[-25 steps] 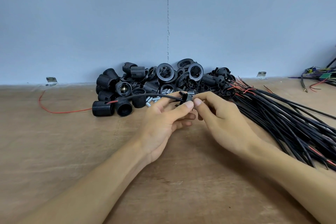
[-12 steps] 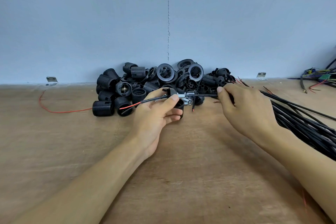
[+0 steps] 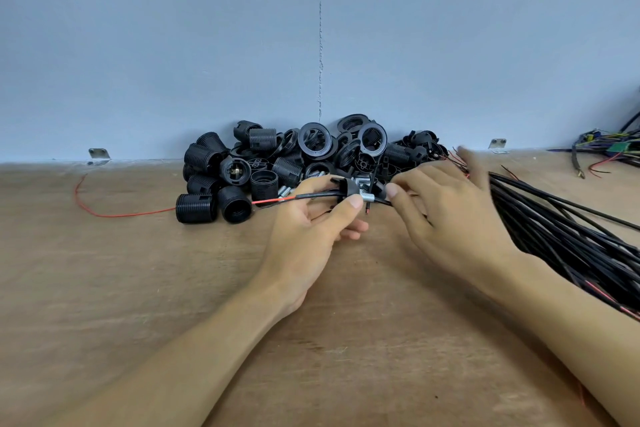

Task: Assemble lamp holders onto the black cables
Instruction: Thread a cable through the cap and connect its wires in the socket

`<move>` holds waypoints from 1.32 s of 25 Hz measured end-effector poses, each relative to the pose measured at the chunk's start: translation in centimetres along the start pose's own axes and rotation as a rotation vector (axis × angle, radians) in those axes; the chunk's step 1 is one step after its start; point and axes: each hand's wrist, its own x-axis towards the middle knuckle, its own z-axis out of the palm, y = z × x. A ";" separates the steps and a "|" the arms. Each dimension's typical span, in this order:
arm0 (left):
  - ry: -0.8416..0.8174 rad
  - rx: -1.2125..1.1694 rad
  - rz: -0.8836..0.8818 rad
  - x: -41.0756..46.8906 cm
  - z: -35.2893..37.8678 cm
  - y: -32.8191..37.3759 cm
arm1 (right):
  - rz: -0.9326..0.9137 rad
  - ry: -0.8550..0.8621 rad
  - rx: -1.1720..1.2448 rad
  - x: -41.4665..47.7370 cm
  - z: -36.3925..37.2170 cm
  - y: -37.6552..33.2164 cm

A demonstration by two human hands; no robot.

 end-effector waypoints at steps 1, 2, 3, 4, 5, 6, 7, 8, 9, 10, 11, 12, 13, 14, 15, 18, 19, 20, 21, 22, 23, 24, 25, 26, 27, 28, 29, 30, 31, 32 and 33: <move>-0.014 -0.005 -0.007 -0.1 0.1 0.0 | -0.058 -0.022 0.141 -0.1 0.1 -0.3; -0.025 -0.004 -0.013 -0.2 0.2 0.0 | -0.086 -0.059 0.286 -0.2 0.1 -0.4; -0.028 0.001 -0.018 -0.2 0.2 0.1 | -0.074 -0.092 0.386 -0.2 0.1 -0.4; -0.027 0.000 -0.023 -0.2 0.2 0.1 | -0.045 -0.107 0.424 -0.1 0.1 -0.4; -0.022 -0.011 -0.029 -0.2 0.1 0.1 | -0.015 -0.105 0.405 -0.1 0.1 -0.3; -0.012 -0.023 -0.036 -0.2 0.0 0.2 | 0.002 -0.085 0.357 -0.1 0.1 -0.1; -0.003 -0.039 -0.044 -0.1 -0.1 0.2 | 0.006 -0.048 0.291 -0.1 0.0 0.1; 0.007 -0.063 -0.055 0.0 -0.2 0.3 | 0.003 -0.003 0.216 0.0 -0.2 0.2; 0.020 -0.089 -0.071 0.0 -0.2 0.4 | 0.004 0.037 0.145 0.1 -0.5 0.3; 0.034 -0.106 -0.086 0.0 -0.2 0.5 | 0.009 0.063 0.091 0.2 -0.7 0.4; 0.042 -0.104 -0.099 0.0 -0.3 0.5 | 0.020 0.074 0.056 0.3 -1.0 0.6; 0.043 -0.082 -0.104 0.1 -0.4 0.4 | 0.030 0.072 0.039 0.4 -1.1 0.8; 0.037 -0.055 -0.099 0.1 -0.5 0.3 | 0.038 0.063 0.032 0.4 -1.2 1.0; 0.027 -0.030 -0.087 0.0 -0.5 0.1 | 0.042 0.056 0.026 0.4 -1.2 1.2; 0.018 -0.007 -0.069 0.0 -0.6 0.0 | 0.047 0.052 0.019 0.4 -1.2 1.3; 0.015 0.120 -0.019 -0.2 -0.5 -0.2 | 0.070 0.023 0.013 0.4 -1.0 2.1; 0.021 0.166 -0.007 -0.3 -0.4 -0.2 | 0.074 0.010 0.010 0.4 -0.9 2.3; 0.030 0.204 0.003 -0.4 -0.4 -0.3 | 0.080 -0.002 0.008 0.4 -0.9 2.5; 0.042 0.238 0.015 -0.4 -0.4 -0.4 | 0.091 -0.011 0.006 0.4 -0.9 2.7; 0.051 0.274 0.031 -0.5 -0.5 -0.5 | 0.104 -0.017 0.006 0.5 -0.9 2.9; 0.057 0.315 0.054 -0.5 -0.6 -0.5 | 0.119 -0.025 0.008 0.5 -0.9 3.1; 0.059 0.360 0.082 -0.6 -0.5 -0.5 | 0.136 -0.039 0.018 0.6 -0.8 3.3; 0.058 0.406 0.110 -0.7 -0.4 -0.4 | 0.153 -0.058 0.033 0.6 -0.8 3.5; 0.058 0.450 0.136 -0.8 -0.3 -0.3 | 0.167 -0.078 0.044 0.6 -0.8 3.6; 0.064 0.488 0.160 -0.9 -0.1 -0.3 | 0.168 -0.095 0.044 0.6 -0.7 3.7; 0.071 0.518 0.183 -1.0 0.0 -0.3 | 0.159 -0.106 0.038 0.5 -0.6 3.6; 0.077 0.540 0.204 -1.0 0.1 -0.3 | 0.150 -0.111 0.042 0.4 -0.4 3.5; 0.077 0.551 0.218 -1.1 0.2 -0.3 | 0.156 -0.112 0.070 0.4 -0.2 3.2; 0.074 0.555 0.225 -1.1 0.2 -0.4 | 0.181 -0.104 0.135 0.4 -0.1 2.9; 0.071 0.551 0.225 -1.1 0.2 -0.4 | 0.210 -0.087 0.229 0.4 -0.1 2.5; 0.065 0.541 0.224 -1.1 0.3 -0.3 | 0.225 -0.066 0.329 0.4 -0.1 2.1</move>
